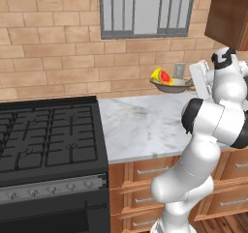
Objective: Place the cup inside the bowl on the dining table and move the bowl to any counter.
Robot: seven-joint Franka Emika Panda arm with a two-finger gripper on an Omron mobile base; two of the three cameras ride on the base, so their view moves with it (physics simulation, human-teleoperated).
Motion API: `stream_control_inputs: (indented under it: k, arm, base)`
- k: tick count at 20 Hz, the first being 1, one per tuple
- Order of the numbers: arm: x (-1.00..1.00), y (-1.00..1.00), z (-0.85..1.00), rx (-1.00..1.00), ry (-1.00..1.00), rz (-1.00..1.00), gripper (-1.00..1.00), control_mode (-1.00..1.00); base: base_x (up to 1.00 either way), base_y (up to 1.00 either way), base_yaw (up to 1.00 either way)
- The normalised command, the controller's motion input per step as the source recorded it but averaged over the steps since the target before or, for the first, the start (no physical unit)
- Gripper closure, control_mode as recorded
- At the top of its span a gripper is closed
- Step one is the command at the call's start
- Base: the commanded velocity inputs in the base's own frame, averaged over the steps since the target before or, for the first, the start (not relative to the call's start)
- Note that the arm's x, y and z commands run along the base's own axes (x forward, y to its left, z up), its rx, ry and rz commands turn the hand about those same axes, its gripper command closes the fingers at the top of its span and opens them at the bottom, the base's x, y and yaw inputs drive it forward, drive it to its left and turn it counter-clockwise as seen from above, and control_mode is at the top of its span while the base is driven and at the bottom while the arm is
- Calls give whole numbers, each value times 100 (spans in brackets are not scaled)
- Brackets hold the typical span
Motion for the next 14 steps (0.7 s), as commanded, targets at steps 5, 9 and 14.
stream_control_inputs:
  k: [5, 9, 14]
  arm:
    - [0, 0, -5, 0, 0, 0, 100, -100]
    - [0, 0, -8, 1, -4, 0, 100, -100]
    - [-5, 3, -7, 0, -15, 0, 100, -100]
  base:
    - [0, 0, 0]
    - [0, 0, 0]
    - [0, 0, 0]
